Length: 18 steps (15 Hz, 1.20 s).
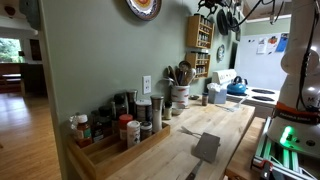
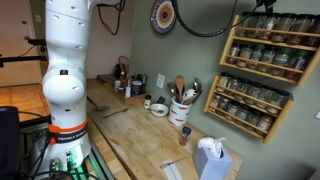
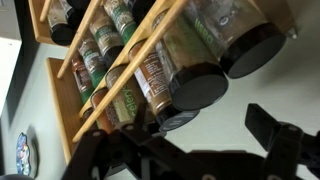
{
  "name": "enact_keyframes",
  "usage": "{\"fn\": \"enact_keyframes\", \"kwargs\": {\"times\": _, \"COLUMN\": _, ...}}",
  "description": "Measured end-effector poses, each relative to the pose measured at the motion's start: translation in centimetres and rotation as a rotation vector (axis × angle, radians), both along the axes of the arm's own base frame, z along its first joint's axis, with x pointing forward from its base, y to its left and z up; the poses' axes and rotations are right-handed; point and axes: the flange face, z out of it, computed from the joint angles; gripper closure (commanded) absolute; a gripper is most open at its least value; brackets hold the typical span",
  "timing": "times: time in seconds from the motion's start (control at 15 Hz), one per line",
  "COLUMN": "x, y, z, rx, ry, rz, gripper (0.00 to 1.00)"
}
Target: Pick up the second spice bottle from the left on the top shelf of the top spice rack and put it on the table
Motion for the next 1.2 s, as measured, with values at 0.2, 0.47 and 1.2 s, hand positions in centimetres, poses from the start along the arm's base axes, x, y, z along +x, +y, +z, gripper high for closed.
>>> {"fn": "enact_keyframes", "kwargs": {"times": 0.2, "x": 0.4, "y": 0.2, "z": -0.3, "rx": -0.009, "ry": 0.037, "rz": 0.002, "gripper": 0.0}}
{"fn": "enact_keyframes", "kwargs": {"times": 0.47, "x": 1.0, "y": 0.5, "z": -0.8, "rx": -0.018, "ry": 0.076, "rz": 0.007, "gripper": 0.0}}
{"fn": "enact_keyframes", "kwargs": {"times": 1.2, "x": 1.5, "y": 0.6, "z": -1.0, "rx": -0.039, "ry": 0.125, "rz": -0.003, "gripper": 0.58}}
